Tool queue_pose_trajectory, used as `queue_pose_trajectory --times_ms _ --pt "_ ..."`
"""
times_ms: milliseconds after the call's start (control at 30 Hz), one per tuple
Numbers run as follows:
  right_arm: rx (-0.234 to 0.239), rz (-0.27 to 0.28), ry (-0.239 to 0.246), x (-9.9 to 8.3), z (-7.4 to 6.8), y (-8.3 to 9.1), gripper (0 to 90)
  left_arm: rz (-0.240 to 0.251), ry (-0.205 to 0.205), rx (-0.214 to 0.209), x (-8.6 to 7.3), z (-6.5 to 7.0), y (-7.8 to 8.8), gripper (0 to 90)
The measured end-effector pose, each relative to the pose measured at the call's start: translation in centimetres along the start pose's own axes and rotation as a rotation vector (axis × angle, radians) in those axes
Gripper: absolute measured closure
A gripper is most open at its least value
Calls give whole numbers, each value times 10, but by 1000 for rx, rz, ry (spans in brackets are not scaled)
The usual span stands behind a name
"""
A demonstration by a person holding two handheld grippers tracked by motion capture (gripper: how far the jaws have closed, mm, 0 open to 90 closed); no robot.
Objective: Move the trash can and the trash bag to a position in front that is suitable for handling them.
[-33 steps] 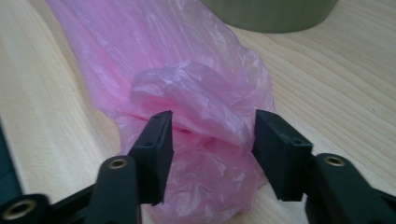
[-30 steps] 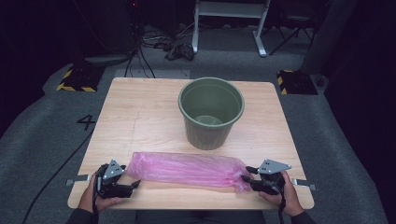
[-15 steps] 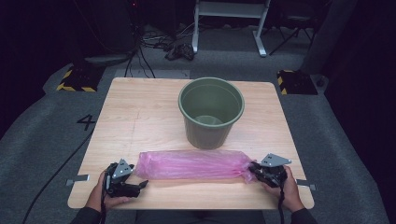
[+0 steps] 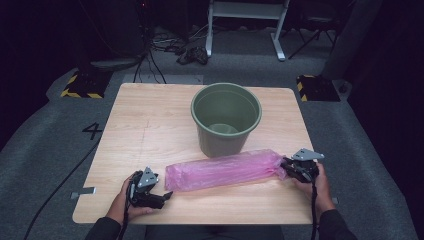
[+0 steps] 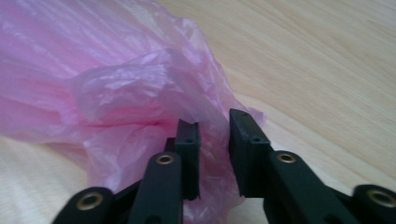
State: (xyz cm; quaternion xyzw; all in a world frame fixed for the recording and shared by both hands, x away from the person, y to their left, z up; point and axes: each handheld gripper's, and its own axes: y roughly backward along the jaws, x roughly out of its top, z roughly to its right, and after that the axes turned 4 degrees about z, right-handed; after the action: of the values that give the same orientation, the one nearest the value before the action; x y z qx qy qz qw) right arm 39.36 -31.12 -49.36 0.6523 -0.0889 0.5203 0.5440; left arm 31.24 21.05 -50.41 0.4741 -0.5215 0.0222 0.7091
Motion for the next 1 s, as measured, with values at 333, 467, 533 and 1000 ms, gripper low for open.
queue_pose_trajectory --times_ms 333,467,533,1000 --pt "16 -8 -9 -2 7 15 295 -1 -21 -20 -2 -1 3 157" --pt "49 24 -22 -2 11 29 245 0 -17 -19 -6 -4 7 157" --pt "55 55 -41 -1 13 37 258 -5 -6 -8 -7 -5 10 159" --pt "110 179 -32 27 -38 62 358 5 -13 -8 -8 -2 10 195"
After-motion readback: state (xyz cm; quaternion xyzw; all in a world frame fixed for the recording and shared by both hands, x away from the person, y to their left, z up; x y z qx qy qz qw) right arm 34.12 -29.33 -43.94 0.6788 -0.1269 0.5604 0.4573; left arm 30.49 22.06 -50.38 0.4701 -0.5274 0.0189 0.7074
